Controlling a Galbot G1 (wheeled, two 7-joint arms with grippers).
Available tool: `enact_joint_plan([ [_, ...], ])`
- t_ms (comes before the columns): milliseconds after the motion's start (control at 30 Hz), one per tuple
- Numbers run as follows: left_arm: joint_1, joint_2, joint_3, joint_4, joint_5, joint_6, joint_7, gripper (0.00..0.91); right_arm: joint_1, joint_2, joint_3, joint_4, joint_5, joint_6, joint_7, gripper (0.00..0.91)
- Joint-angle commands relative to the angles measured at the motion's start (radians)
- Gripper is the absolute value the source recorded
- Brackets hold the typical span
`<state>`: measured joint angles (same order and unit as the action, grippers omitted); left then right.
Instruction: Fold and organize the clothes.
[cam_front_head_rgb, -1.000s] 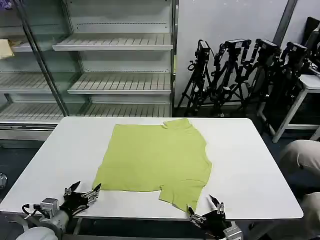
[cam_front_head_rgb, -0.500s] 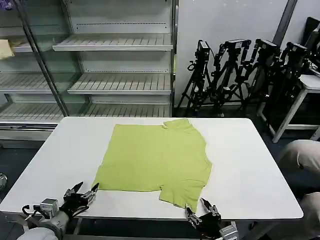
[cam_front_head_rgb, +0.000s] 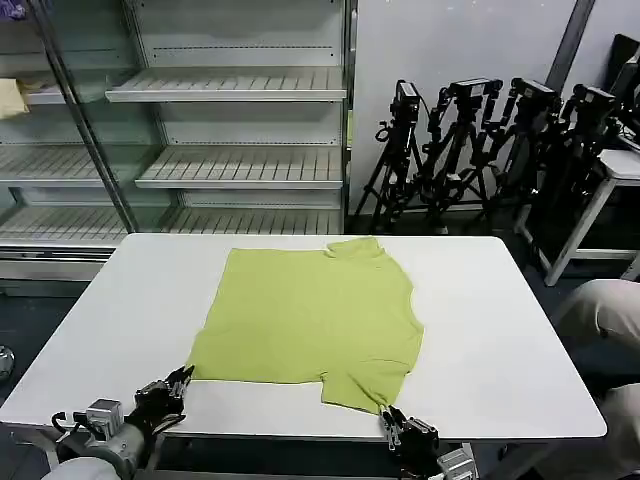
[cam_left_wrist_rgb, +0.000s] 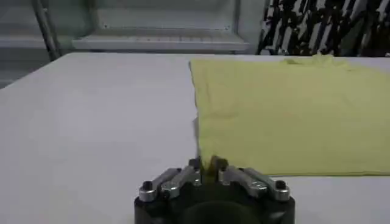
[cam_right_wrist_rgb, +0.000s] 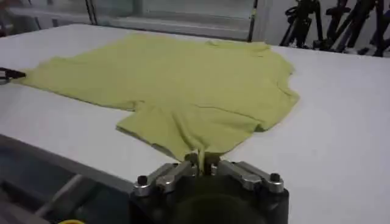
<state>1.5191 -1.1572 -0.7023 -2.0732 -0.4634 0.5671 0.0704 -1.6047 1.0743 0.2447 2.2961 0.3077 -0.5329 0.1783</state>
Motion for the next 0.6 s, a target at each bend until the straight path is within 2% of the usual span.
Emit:
enact_joint_plan([
  [33, -0.039, 0.001, 0.005, 0.0, -0.01, -0.05, 0.002, 0.02, 0.031, 0.003, 0.002, -0.001, -0.013, 0.023, -0.005, 0.0],
  [367, -0.144, 0.01, 0.028, 0.034, -0.071, -0.062, -0.015, 0.02, 0.192, 0.033, 0.029, -0.037, -0.005, 0.018, -0.025, 0.0],
  [600, -0.269, 0.002, 0.072, 0.129, -0.075, -0.059, -0.03, 0.02, 0.355, 0.071, 0.02, -0.149, 0.004, 0.005, -0.041, 0.0],
])
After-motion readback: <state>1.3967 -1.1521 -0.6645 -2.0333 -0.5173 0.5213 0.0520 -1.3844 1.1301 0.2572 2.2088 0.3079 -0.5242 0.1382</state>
